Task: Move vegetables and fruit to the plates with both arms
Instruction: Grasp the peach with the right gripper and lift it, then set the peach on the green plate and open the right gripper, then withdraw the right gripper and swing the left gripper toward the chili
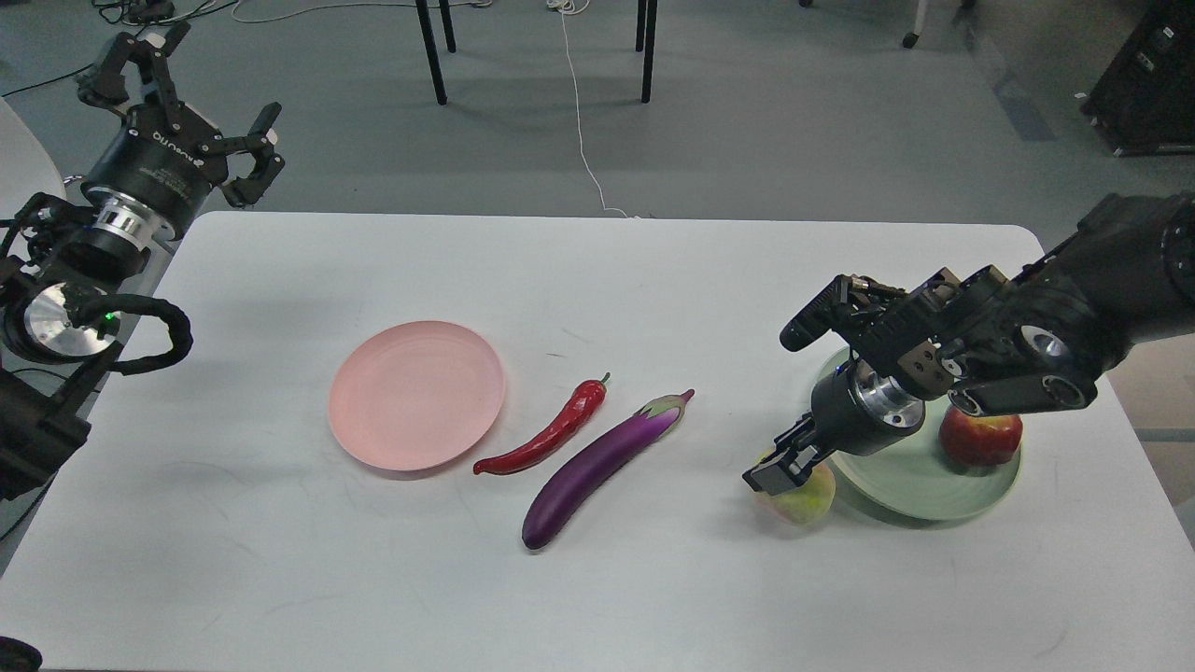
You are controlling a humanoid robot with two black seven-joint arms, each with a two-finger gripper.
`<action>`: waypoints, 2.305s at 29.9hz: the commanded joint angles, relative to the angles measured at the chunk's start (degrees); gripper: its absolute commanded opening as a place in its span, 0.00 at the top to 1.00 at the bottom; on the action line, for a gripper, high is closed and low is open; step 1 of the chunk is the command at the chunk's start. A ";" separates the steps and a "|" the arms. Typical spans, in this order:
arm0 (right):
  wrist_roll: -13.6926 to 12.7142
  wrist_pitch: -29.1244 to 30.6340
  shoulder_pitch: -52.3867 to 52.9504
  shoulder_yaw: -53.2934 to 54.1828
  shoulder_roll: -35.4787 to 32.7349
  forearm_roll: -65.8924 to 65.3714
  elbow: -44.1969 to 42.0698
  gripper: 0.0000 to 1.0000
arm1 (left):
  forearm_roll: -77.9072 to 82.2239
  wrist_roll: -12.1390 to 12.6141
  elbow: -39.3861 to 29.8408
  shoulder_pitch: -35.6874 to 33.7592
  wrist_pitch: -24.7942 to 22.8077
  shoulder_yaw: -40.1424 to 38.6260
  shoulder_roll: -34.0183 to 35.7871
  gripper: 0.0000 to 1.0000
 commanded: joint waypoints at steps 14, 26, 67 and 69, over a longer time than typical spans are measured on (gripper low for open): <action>-0.09 0.10 -0.96 -0.99 -13.05 -1.26 -2.96 0.38 | 0.00 0.08 -0.09 0.00 0.15 0.00 -0.53 0.02; -0.27 -0.16 -7.82 -1.08 -13.58 -1.44 -8.94 0.29 | 0.00 0.08 -1.32 -0.09 0.24 0.00 0.17 0.02; -0.27 17.59 -50.09 84.78 -34.68 45.83 -31.35 0.02 | 105.97 2.89 -43.16 -0.79 0.85 18.71 2.37 0.06; -0.09 19.52 -52.28 86.45 -34.59 49.96 -31.79 0.02 | 113.17 2.98 -42.98 -0.88 0.85 21.17 0.44 0.06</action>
